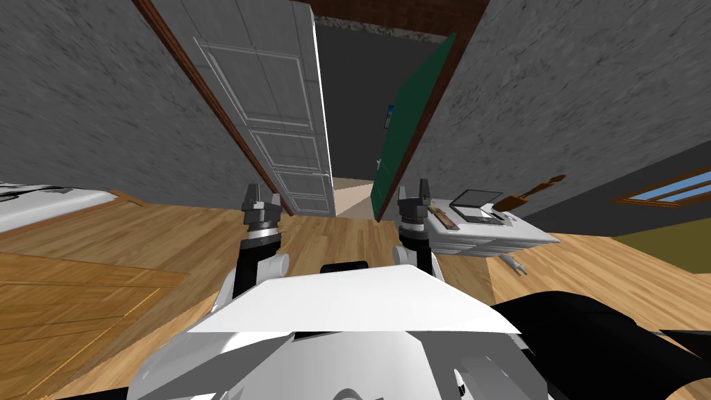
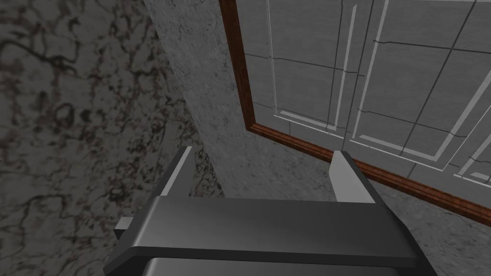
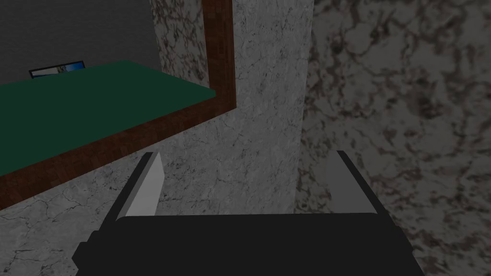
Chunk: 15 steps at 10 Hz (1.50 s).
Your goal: Push the door open
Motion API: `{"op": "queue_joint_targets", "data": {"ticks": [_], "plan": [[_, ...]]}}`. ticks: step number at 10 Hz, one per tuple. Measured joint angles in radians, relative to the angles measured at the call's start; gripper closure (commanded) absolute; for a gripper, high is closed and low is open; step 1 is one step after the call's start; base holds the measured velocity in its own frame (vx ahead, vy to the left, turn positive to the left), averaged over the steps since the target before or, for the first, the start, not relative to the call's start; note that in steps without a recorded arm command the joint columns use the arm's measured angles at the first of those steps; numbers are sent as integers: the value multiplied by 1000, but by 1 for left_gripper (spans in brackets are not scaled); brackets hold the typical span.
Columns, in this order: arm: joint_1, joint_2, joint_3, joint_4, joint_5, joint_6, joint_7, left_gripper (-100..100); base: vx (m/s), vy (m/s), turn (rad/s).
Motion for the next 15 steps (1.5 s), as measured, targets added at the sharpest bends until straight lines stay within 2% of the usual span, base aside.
{"op": "queue_joint_targets", "data": {"ticks": [1,5,7,9,12,14,15], "plan": [[-12,3,-2,14,1,4,-2,-100,77,26,-4],[-68,18,-2,111,10,-6,-12,-100,84,29,-1],[-105,26,-2,164,15,-2,-18,-100,93,39,-2],[-144,41,2,226,26,-9,-21,-100,68,42,-3],[-177,41,-5,288,27,-11,-32,-100,48,22,0],[-220,48,-4,356,34,-18,-38,-100,81,45,-3],[-245,57,-2,380,40,-14,-39,-100,76,43,-6]]}}
